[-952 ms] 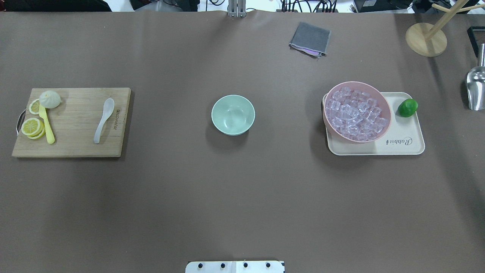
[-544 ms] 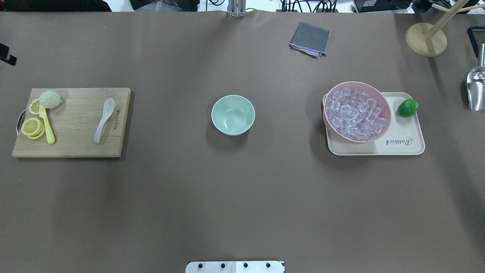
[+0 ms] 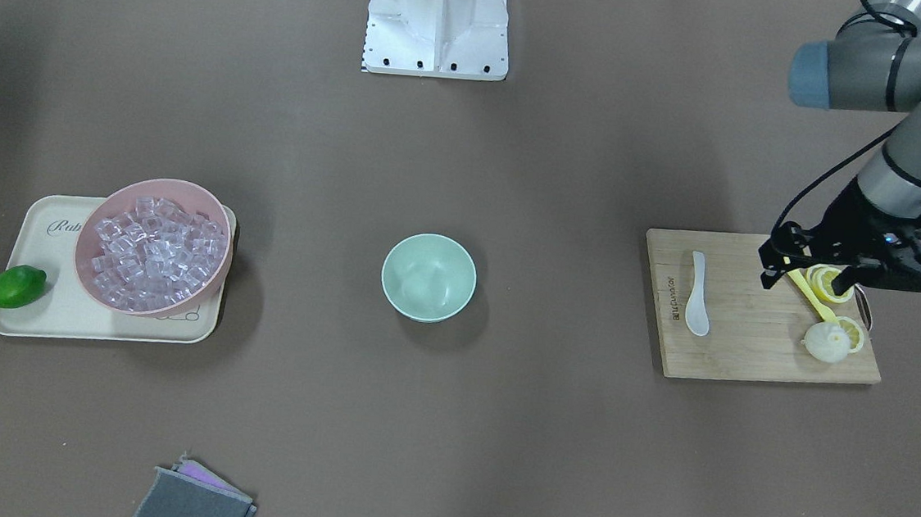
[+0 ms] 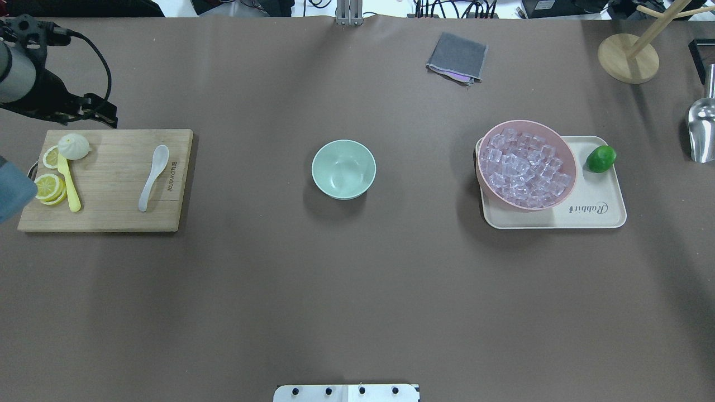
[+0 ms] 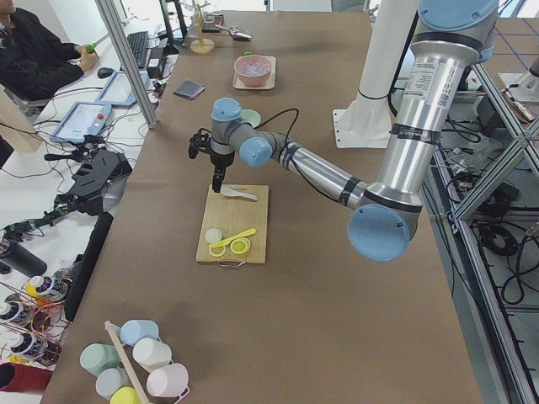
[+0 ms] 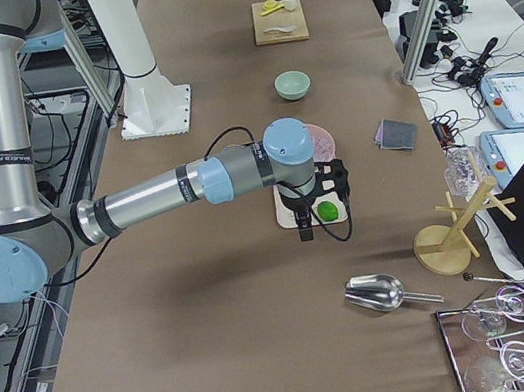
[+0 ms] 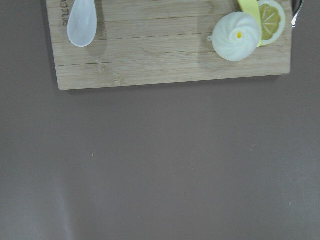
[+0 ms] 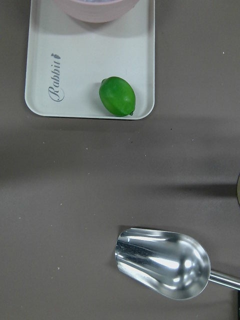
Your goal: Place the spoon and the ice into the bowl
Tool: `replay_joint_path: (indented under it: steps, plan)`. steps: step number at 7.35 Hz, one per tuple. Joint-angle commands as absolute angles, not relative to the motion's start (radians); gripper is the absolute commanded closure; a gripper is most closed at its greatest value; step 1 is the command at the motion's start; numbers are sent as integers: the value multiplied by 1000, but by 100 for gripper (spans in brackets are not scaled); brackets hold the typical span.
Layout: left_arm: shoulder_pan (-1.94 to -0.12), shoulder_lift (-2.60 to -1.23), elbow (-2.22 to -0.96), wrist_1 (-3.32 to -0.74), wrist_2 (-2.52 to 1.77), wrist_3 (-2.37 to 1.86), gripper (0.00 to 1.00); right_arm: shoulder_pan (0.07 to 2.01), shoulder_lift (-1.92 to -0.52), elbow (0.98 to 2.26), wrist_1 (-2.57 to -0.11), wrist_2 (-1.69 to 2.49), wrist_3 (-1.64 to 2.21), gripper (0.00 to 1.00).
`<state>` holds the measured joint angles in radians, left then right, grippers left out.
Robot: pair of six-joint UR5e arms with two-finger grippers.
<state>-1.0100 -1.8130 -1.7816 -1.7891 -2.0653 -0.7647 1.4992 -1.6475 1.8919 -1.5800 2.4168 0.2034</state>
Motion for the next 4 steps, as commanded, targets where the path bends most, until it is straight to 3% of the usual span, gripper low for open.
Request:
replay_joint_path:
  steps: [1, 3, 4]
  plan:
    - [-913, -1818, -1773, -1815, -2031, -798, 2, 1442, -1603, 1890, -1563, 2421, 315, 0]
    - [-850, -1818, -1747, -1830, -2026, -795, 3, 1430, -1585, 1891, -1562, 2414, 351, 0]
    - [-829, -1813, -1727, -1841, -2004, -792, 9, 1416, -1566, 1890, -1562, 2413, 351, 0]
